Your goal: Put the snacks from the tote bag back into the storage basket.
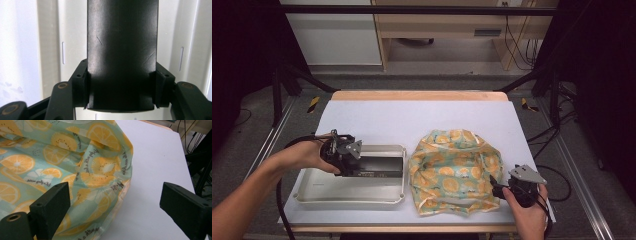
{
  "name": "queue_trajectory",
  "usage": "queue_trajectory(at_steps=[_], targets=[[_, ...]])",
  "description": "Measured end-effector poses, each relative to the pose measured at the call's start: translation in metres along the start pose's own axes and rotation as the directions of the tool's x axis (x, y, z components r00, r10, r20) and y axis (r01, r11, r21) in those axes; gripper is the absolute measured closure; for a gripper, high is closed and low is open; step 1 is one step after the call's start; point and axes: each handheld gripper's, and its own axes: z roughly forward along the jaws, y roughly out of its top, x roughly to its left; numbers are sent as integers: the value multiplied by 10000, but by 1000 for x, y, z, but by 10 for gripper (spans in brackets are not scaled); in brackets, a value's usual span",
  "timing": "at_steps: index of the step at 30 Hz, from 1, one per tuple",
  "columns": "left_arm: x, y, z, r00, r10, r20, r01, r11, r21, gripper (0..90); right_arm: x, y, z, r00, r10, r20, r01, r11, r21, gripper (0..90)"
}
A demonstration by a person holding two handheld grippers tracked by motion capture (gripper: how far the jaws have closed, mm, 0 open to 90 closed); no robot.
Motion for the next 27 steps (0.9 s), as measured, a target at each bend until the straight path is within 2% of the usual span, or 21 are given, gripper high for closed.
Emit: queue_trajectory(at_steps=[13,14,27], targets=[[0,-5,11,9995,-97,304,103,9997,-200,432,0,0,0,10000,-81,-28,81,10000,28,100],[1,-6,12,9996,0,290,7,9997,-227,432,0,0,0,10000,-83,-32,83,10000,29,100],[4,-6,17,9992,64,394,-55,9997,-234,429,0,-1,0,10000,-81,-39,81,10000,36,100]])
